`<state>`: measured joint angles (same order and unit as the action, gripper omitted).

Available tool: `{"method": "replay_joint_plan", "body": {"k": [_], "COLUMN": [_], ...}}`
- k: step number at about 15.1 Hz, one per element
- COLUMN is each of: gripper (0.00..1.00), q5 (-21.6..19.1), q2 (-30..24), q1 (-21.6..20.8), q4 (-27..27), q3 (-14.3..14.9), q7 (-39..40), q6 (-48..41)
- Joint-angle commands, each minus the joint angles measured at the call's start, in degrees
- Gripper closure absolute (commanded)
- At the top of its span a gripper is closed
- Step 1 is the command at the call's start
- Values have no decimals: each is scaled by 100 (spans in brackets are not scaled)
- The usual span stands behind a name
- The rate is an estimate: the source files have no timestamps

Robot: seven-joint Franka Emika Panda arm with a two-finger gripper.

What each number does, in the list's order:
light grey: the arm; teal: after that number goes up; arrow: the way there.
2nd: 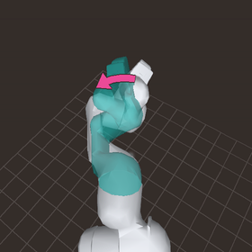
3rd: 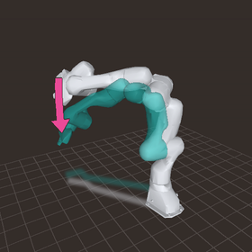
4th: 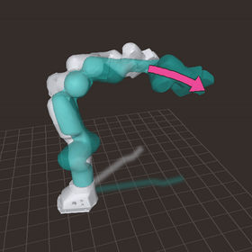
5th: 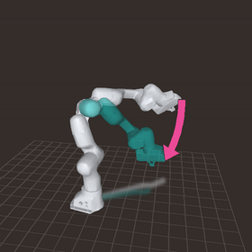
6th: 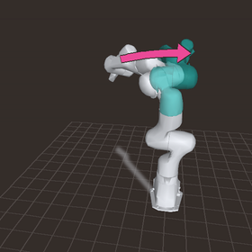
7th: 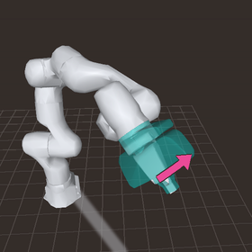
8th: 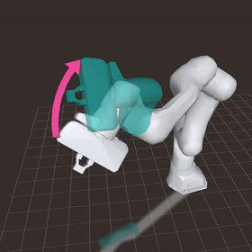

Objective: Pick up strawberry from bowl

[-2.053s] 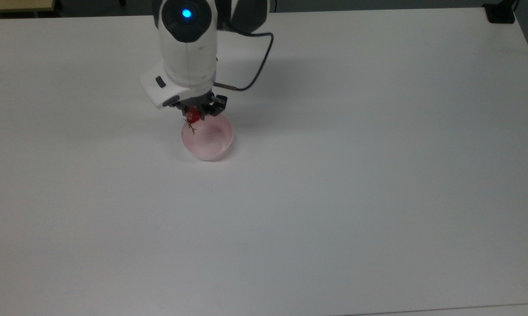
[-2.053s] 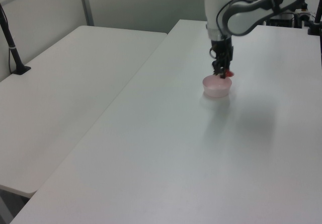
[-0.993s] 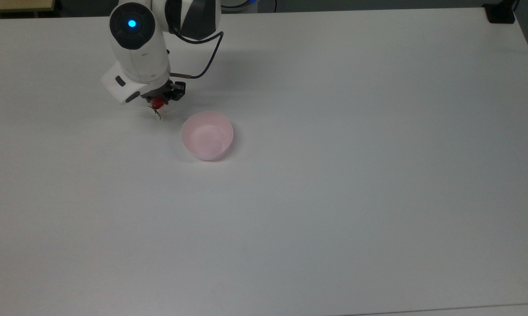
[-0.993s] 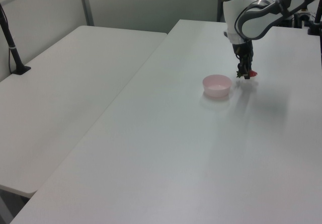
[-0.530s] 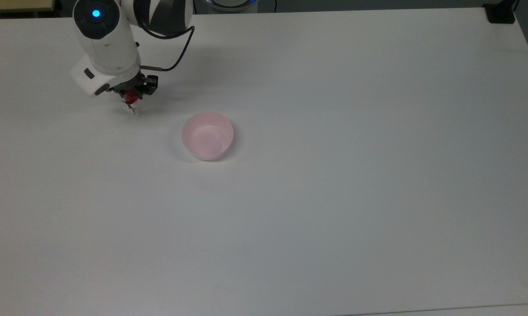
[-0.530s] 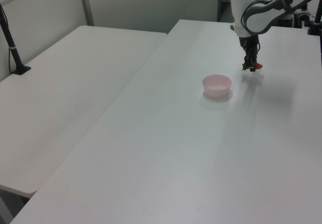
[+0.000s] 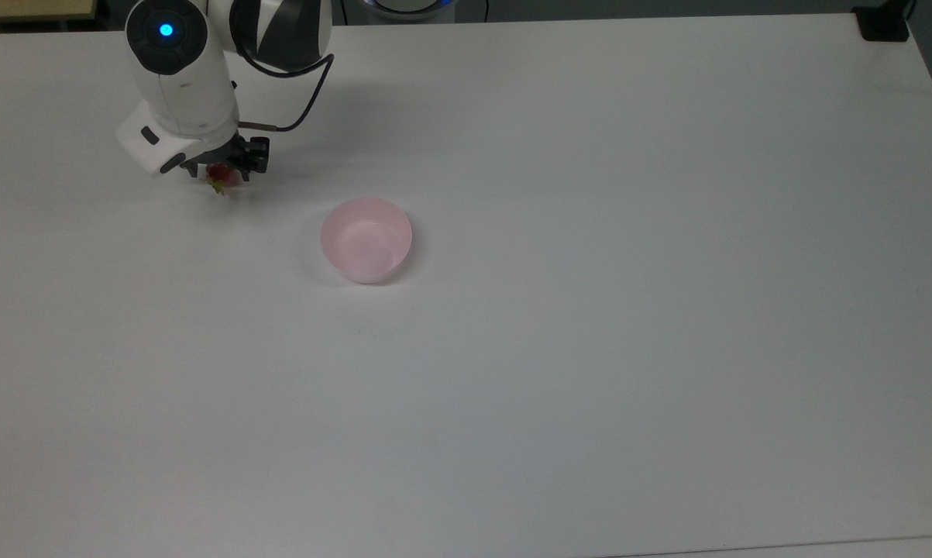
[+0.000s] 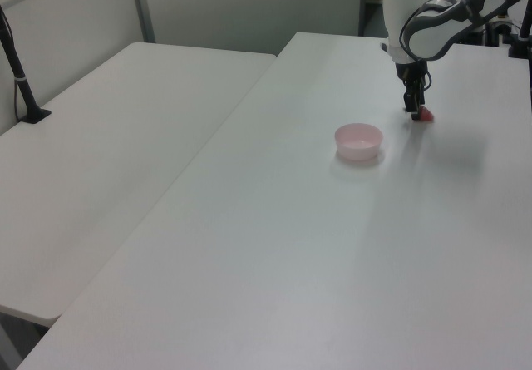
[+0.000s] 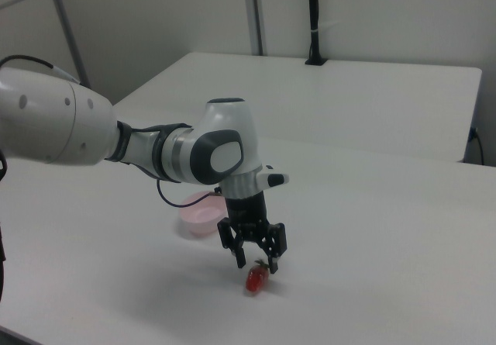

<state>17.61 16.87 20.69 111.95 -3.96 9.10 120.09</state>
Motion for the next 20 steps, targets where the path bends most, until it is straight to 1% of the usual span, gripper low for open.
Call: {"method": "replay_joint_plan", "body": {"k": [1,2,3,4,5,7,8,9,10,12,13,14,15,17,18,20], "gripper": [0,0,0,0,0,0,0,0,0,0,0,0,0,0,0,0], "q5": [15,-3,-142,-431,-816,-1109,-1215,-1312,-1356,-1383,-1383,-1383,-1383,-1295,-1251,-1225], "q2": [-394,-543,-693,-894,-1218,-1536,-1642,-1765,-1845,-1951,-1951,-1951,-1951,-1960,-1925,-1872], "q1": [5,-4,-12,-12,-56,-109,-222,-319,-390,-653,-767,-864,-995,-1285,-1383,-1462], "q4": [90,64,11,-59,-182,-401,-533,-752,-858,-1069,-1227,-1368,-1439,-1440,-1440,-1431], "q3": [0,-9,-26,-44,-35,-44,-44,-44,-44,-44,-35,-35,-18,44,114,132], "q7": [-119,-127,-127,-119,-75,-127,-223,-616,-985,-1942,-2295,-2472,-2500,-2343,-2125,-1737], "q6": [-64,-186,-370,-572,-879,-1362,-1644,-2038,-2207,-2253,-2305,-2488,-2621,-2578,-2456,-1974]}}
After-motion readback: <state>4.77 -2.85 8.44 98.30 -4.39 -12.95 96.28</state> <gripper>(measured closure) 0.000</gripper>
